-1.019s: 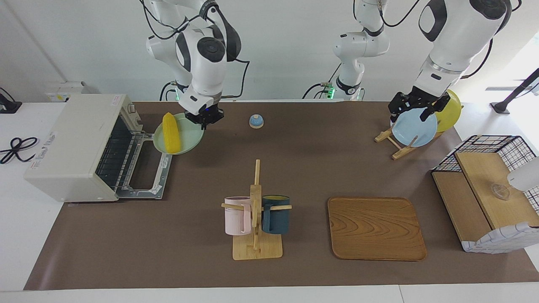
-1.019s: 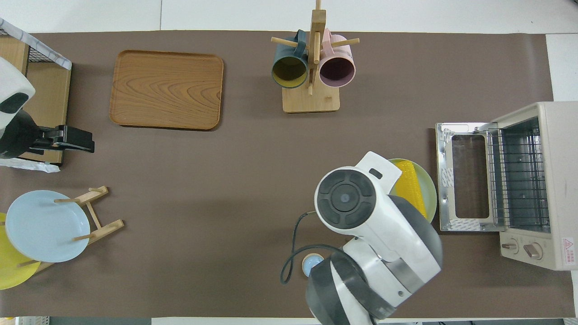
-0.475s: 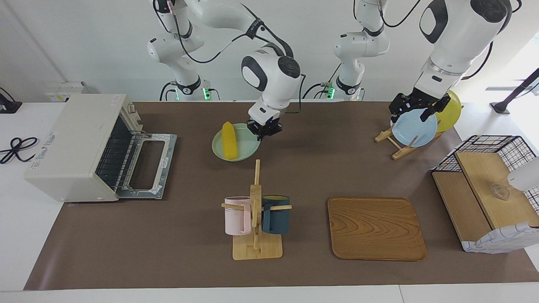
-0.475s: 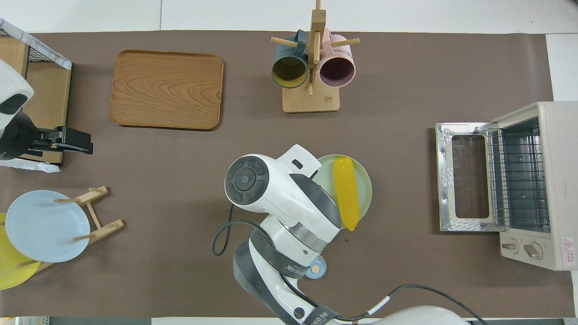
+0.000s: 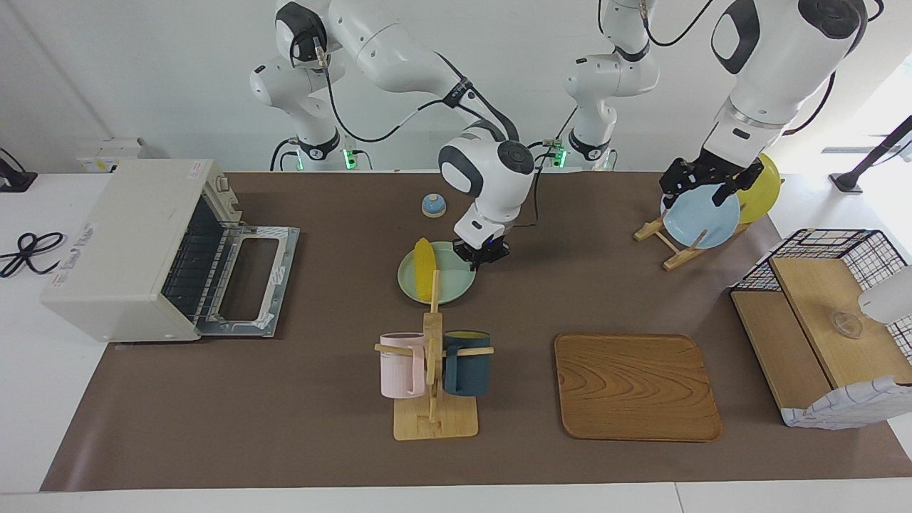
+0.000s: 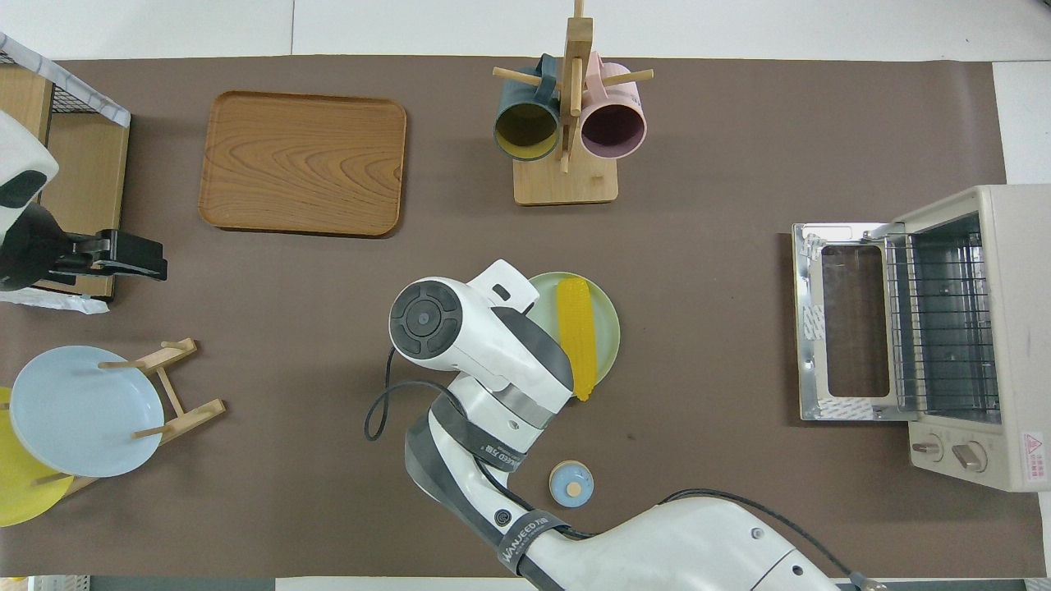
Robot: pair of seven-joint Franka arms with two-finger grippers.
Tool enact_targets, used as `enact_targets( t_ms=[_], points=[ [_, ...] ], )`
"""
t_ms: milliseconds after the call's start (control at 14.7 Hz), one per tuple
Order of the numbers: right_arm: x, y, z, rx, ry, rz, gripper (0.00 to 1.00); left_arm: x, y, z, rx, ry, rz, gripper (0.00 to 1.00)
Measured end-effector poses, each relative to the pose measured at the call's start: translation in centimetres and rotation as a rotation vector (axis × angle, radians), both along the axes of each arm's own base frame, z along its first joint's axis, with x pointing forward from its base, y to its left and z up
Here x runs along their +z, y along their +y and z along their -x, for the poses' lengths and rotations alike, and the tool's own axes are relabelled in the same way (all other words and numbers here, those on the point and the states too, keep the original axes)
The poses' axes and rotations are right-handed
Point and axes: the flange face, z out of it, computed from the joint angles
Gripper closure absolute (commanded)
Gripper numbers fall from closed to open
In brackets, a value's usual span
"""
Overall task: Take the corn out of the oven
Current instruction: 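Pull the plate with corn out and carry it toward the table center, then set the plate down and withdraw the right gripper toward the oven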
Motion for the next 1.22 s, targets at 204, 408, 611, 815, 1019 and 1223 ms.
enact_targets(
  t_ms=[204, 408, 611, 815, 1019, 1223],
  points=[
    [-0.3, -0.3, -0.3, -0.033, 0.014, -0.035, 0.31, 0.0, 0.0, 0.0, 0.0, 0.0, 0.0, 0.0],
    [0.3, -0.4, -0.5, -0.036, 0.01, -0.035, 0.31, 0.0, -0.1, 0.0, 0.0, 0.0, 0.0, 0.0],
    [3.7, -2.8, -1.6, -0.05, 0.016, -0.012, 0.4, 0.0, -0.2, 0.0, -0.003, 0.0, 0.0, 0.0],
    [8.4, -9.0, -4.0, -0.1, 0.039, 0.014, 0.5, -0.2, -0.8, 0.1, -0.013, 0.003, 0.0, 0.0],
    [7.9, -15.0, -3.8, -0.081, 0.069, 0.027, 0.7, -0.9, -3.5, 0.3, -0.051, -0.003, 0.016, 0.0],
    [3.1, -19.8, -1.1, -0.076, 0.092, 0.033, 0.74, -2.6, -7.9, 0.8, -0.055, -0.02, 0.059, 0.0]
  ],
)
